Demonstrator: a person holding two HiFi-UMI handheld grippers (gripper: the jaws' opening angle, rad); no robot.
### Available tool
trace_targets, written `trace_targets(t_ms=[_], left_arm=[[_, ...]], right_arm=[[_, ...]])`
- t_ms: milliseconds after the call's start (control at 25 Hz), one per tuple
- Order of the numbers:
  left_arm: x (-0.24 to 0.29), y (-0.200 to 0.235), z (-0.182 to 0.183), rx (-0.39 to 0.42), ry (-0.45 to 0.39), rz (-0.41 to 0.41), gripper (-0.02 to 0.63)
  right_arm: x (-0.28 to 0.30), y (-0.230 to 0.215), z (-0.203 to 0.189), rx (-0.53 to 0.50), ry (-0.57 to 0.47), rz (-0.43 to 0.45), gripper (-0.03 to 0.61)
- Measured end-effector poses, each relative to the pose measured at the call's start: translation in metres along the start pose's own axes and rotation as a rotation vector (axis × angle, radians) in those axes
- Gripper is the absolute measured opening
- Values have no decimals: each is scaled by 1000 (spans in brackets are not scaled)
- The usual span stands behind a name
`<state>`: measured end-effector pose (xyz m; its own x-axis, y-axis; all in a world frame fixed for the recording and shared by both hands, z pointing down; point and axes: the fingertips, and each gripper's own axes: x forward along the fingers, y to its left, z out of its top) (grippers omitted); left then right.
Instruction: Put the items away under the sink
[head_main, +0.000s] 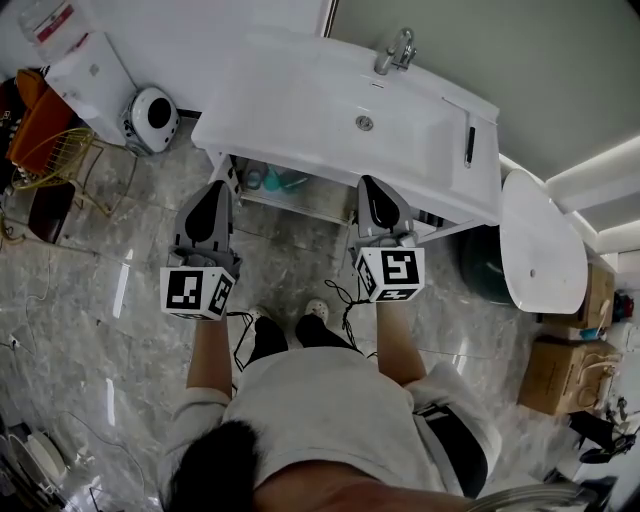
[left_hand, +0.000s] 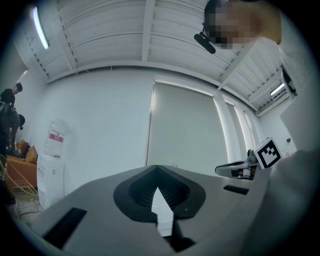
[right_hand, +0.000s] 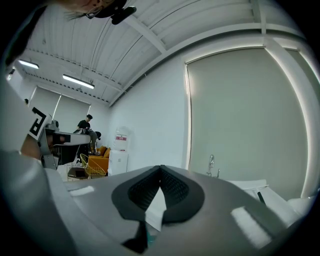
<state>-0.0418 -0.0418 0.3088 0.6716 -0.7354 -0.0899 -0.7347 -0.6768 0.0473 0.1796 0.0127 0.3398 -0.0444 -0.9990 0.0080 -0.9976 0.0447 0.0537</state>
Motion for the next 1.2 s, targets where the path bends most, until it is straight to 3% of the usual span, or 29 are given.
trace_targets(t_ms=[600,1200], left_arm=[[-11,-11,32,13,-59,-18,8],[-12,-15,42,-9,-86,-39,8]], right_arm=[[-30,2,32,-18,-44,-48,11],[-36,6,42,-23,-58,-65,11]])
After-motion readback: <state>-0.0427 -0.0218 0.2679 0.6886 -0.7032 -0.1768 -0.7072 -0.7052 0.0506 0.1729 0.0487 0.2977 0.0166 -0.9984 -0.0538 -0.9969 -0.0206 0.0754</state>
